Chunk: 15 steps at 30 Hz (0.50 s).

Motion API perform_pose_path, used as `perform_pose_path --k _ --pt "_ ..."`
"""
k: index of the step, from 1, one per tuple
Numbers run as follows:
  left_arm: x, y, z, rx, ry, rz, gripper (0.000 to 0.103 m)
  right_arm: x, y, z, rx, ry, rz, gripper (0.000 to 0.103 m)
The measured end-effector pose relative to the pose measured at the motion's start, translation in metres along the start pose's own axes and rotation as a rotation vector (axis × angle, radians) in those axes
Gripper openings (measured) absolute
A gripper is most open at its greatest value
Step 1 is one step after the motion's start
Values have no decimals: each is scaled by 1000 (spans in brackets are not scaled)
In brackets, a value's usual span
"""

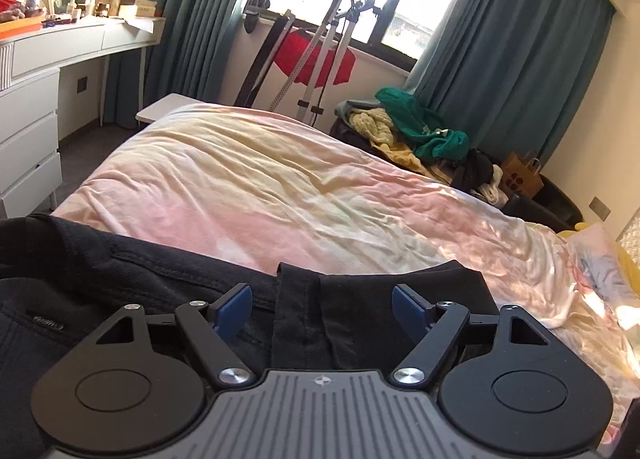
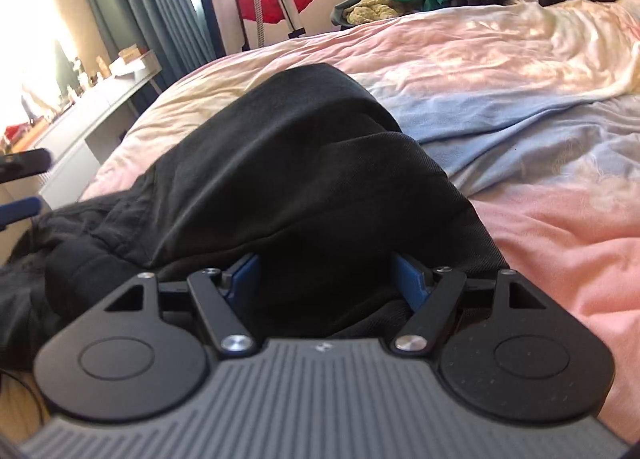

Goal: Fold clothes
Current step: 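Grasp the folded sweatpants edge with the left gripper and lift it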

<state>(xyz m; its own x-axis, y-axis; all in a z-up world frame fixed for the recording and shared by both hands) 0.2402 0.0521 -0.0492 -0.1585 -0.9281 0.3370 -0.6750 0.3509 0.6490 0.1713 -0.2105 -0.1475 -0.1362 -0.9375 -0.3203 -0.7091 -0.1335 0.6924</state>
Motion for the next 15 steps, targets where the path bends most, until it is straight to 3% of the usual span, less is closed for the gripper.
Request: perform_pose_path --k 5,8,13,15 --pt "-6 -72 -13 -182 110 44 60 11 2 -2 12 -67 -54 74" --pt "-18 -102 -14 -252 168 64 60 16 1 -4 13 -114 -84 74" --pt "-7 -118 -14 -274 110 141 59 21 -2 -8 13 -163 -110 75" --pt "3 -126 -9 -312 65 109 51 18 -3 -8 13 -148 -102 76"
Point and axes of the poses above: each gripper's, at about its wrist camera, not at the fingertips, and y roughly against the way its jaws point, x to its right, z to its underside, the point moved 5 cm from there along -y, roughly the way its jaws point, and after that the axes turned 6 degrees about -x, right-handed, at the moved point
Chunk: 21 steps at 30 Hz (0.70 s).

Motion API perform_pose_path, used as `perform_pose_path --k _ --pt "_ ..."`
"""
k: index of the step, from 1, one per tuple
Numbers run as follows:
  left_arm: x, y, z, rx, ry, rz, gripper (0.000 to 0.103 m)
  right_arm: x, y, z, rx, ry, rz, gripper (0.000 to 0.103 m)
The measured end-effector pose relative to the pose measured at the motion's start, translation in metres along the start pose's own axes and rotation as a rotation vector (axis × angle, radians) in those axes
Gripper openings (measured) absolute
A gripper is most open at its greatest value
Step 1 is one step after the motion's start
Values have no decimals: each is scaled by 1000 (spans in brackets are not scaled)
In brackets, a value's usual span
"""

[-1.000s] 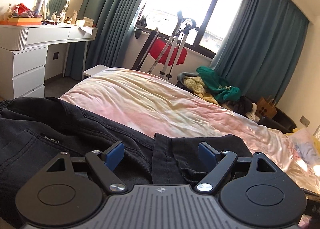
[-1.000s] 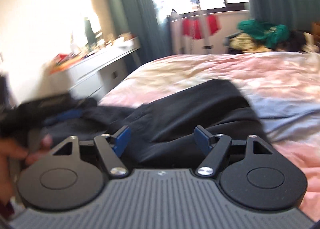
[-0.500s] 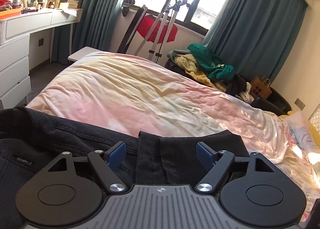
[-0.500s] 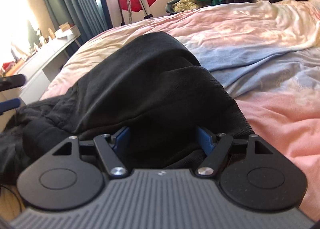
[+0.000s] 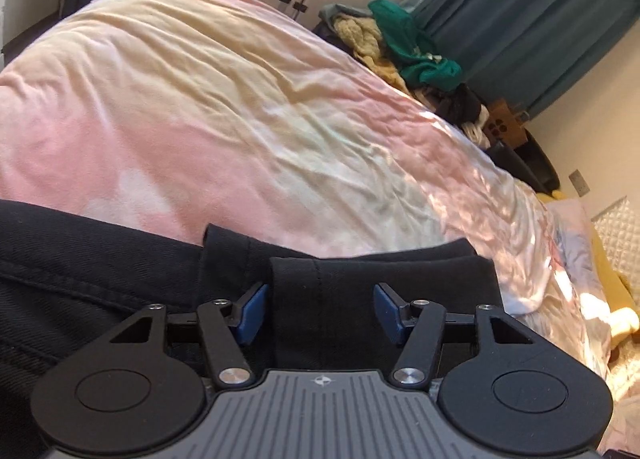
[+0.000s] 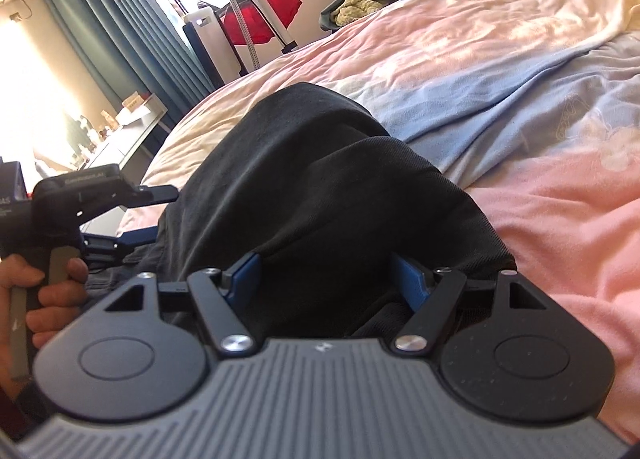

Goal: Fold clothes
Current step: 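Grasp the folded sweatpants edge with the left gripper and lift it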

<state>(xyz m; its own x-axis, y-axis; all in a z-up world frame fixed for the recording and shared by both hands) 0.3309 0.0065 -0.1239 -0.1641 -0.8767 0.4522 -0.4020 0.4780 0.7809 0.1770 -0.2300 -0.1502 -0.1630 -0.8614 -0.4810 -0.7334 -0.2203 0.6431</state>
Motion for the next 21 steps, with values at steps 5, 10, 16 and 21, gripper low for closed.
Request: perform_pose_path --k 5,10,16,21 --pt "14 -8 2 -6 -74 -106 11 -4 -1 0 3 30 9 78" --pt "26 9 -11 51 -104 -181 8 -9 2 0 12 68 28 78" --pt "30 -3 -14 68 -154 -334 9 -24 16 -3 99 180 73 77" --pt "24 -14 -1 68 -192 -351 14 -29 8 0 81 284 115 78"
Point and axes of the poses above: each gripper's, at about its wrist camera, not at the fingertips, and y roughly against the way its jaws point, x to its right, z to its underside, the point moved 5 cm from there along -y, roughly the way its jaws point, and after that the axes turned 6 degrees about -x, right-handed, at the moved point
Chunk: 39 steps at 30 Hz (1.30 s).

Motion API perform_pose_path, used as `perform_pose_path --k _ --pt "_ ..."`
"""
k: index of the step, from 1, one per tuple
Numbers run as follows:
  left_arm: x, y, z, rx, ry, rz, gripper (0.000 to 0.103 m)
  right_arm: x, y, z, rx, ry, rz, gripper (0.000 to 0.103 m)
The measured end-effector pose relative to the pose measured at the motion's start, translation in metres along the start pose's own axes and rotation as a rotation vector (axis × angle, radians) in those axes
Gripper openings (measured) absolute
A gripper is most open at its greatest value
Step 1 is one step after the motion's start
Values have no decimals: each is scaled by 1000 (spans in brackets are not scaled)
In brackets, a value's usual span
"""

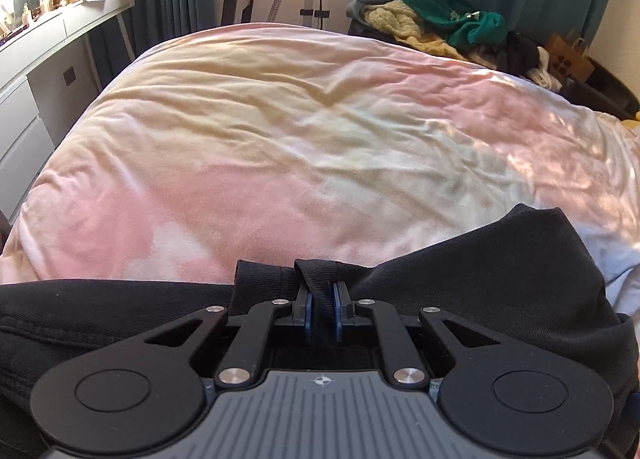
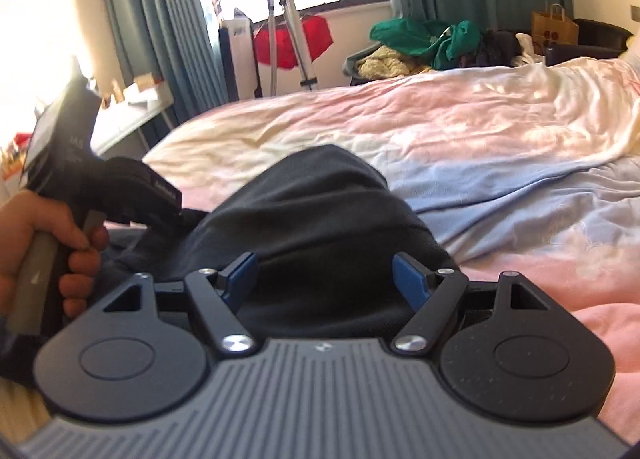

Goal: Fold clothes
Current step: 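Grasp the folded sweatpants edge with the left gripper and lift it, then grasp the ribbed waistband with the right gripper while the left lifts the bundle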

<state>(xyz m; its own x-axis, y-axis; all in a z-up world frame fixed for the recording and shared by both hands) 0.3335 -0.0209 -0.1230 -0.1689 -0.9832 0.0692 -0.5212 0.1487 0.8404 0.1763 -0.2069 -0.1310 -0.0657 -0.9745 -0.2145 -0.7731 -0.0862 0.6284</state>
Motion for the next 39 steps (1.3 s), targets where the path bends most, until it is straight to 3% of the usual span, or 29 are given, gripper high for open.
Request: perform_pose_path --k 3,4,5,7,12,18,23,28,32,36,39 --pt "-8 18 2 25 23 6 24 -5 -14 6 -46 63 37 79" --pt "-13 27 5 29 35 -1 32 -5 -15 6 -45 62 37 79" --pt "-18 36 8 32 47 -8 48 -4 -15 5 -45 51 32 80" --pt "-33 61 19 44 81 7 61 -2 -14 5 -44 31 21 80" --pt "-82 133 70 82 233 61 82 -2 -13 7 -42 31 18 80" --pt "-141 198 152 65 493 209 88 -2 -7 8 -42 21 26 78" --pt "-181 214 204 66 688 210 96 -2 2 10 -43 17 42 77" --pt "-221 180 227 -29 857 214 93 -5 10 12 -34 29 47 77" --pt "-249 172 217 68 994 278 93 -7 16 11 -17 23 29 77" --pt "-278 169 210 150 1068 118 85 -18 22 7 29 40 -31 77" --pt "-300 162 215 202 1173 82 77 -33 23 4 70 92 -81 77"
Point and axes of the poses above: each gripper's, at about its wrist camera, not at the fingertips, and y roughly against the way its jaws point, x to its right, z to its underside, the point moved 5 cm from there along -y, roughly the way its jaws point, and after that the axes turned 6 degrees about -x, right-handed, at the moved point
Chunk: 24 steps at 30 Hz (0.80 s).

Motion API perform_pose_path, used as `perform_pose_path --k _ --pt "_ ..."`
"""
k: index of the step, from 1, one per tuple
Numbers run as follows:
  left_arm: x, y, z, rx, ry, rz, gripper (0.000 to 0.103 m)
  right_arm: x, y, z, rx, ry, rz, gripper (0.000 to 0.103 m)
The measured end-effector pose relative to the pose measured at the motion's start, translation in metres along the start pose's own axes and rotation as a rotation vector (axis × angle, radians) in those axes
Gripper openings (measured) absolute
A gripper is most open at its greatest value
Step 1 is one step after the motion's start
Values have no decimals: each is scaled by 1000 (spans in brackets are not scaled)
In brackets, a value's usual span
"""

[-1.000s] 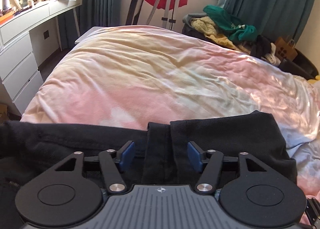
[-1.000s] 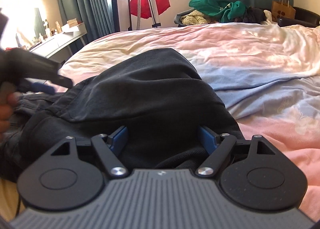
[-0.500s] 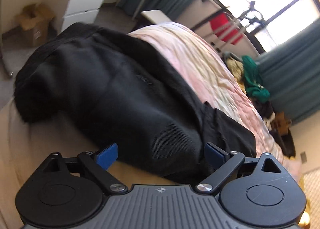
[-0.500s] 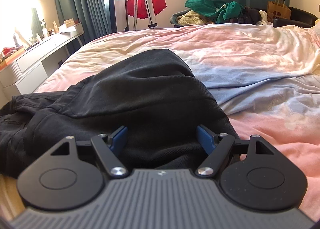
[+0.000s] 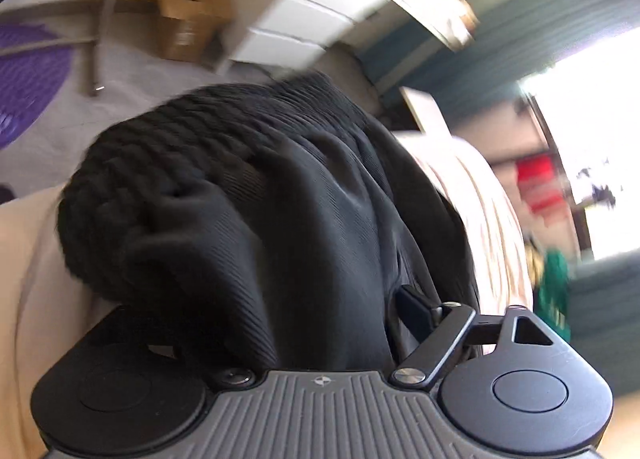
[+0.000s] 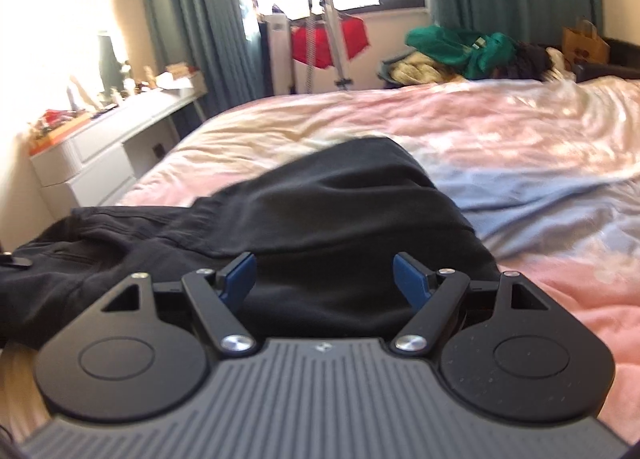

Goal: Fold clothes
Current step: 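Grasp the ribbed waistband with the right gripper while the left lifts the bundle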

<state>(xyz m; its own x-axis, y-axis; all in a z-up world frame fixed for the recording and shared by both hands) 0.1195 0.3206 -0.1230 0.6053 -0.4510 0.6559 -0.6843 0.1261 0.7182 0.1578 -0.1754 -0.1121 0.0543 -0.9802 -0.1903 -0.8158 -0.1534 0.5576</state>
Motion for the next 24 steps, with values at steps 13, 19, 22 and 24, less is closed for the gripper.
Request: perform_pose_path --k 13,19,22,24 --pt "68 28 18 308 -416 -235 22 -27 -44 16 -112 105 -61 77" --pt "162 81 78 564 -656 -236 21 -11 -34 16 -168 16 -107 77" --pt "218 102 122 663 -745 -185 21 -12 -33 21 -212 37 -120 77" --pt "253 108 150 710 -788 -142 21 -9 -31 19 -222 24 -131 77"
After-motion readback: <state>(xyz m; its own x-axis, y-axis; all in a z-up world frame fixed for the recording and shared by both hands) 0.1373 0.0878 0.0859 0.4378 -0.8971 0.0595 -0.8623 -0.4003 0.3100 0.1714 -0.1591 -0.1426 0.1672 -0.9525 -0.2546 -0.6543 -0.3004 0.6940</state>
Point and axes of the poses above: each gripper's, at about its wrist camera, not at the fingertips, and y roughly against the way its jaws point, x to its right, z to its underside, the point moved 5 cm from there along -y, roughly the way its jaws point, and after that the axes turned 6 degrees about -x, right-handed, at the moved point
